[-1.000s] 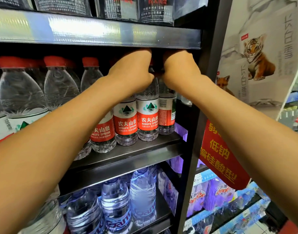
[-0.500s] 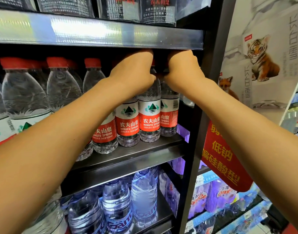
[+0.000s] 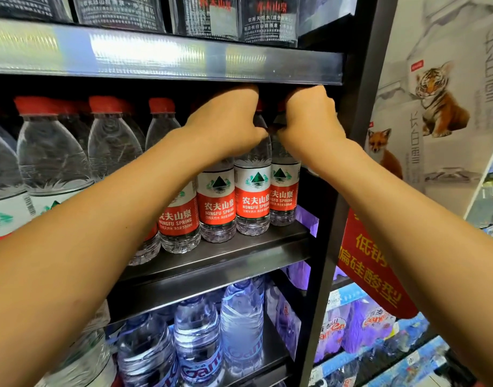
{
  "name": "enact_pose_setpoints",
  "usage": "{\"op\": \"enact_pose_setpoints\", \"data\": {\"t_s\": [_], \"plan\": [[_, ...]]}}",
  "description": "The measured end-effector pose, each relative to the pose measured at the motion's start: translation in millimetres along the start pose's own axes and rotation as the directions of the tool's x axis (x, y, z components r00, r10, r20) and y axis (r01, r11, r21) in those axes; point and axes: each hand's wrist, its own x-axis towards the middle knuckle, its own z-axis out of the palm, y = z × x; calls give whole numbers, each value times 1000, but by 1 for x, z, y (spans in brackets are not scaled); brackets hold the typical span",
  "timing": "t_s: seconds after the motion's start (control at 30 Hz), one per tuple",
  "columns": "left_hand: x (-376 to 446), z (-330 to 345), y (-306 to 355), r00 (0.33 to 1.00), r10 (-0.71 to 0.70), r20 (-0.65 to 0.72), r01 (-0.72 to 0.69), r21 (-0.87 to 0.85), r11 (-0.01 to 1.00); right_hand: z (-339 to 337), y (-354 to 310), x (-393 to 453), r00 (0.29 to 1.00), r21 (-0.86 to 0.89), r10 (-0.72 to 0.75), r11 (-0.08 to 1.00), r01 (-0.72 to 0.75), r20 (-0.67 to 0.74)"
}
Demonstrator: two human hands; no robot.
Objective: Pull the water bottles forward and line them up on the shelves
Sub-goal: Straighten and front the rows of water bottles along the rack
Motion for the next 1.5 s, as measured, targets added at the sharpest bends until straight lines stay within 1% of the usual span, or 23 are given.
{"op": "enact_pose_setpoints", "data": {"t_s": [0.17,0.33,0.47,0.57,0.77,0.9,1.03,1.13,1.2,1.33,1.5], "plan": [[-1,0,3,1000,-10,-14,10,-16,1000,-6,0,2,999,59,24,998,-26,42],[-1,1,6,1000,-14,-25,13,-15,1000,-9,1,5,995,79,34,996,-41,95],[-2,1,6,999,-20,-27,19,-32,999,-7,2,1,997,47,38,998,-41,72],[-5,-1,4,1000,-20,-23,19,-23,1000,-3,1,-3,999,20,14,1000,-15,48],[-12,-4,5,998,-4,-55,3,-3,1000,-3,-1,-3,999,-10,20,1000,-19,46],[-19,-6,7,996,-5,-91,8,38,999,-3,-2,-5,999,-23,25,999,-25,37],[-33,-4,11,977,45,-211,-20,117,993,0,-1,-9,999,-10,26,1000,-26,26],[-51,-3,12,957,28,-289,11,131,991,6,-1,-12,998,5,42,999,-42,41],[-62,0,11,951,2,-308,32,105,994,10,-1,-14,997,4,62,998,-62,53],[-79,3,5,931,-71,-358,100,63,993,12,2,-16,999,20,52,998,-52,14],[-84,1,1,933,-102,-345,136,77,988,9,3,-18,999,56,51,997,-52,16]]}}
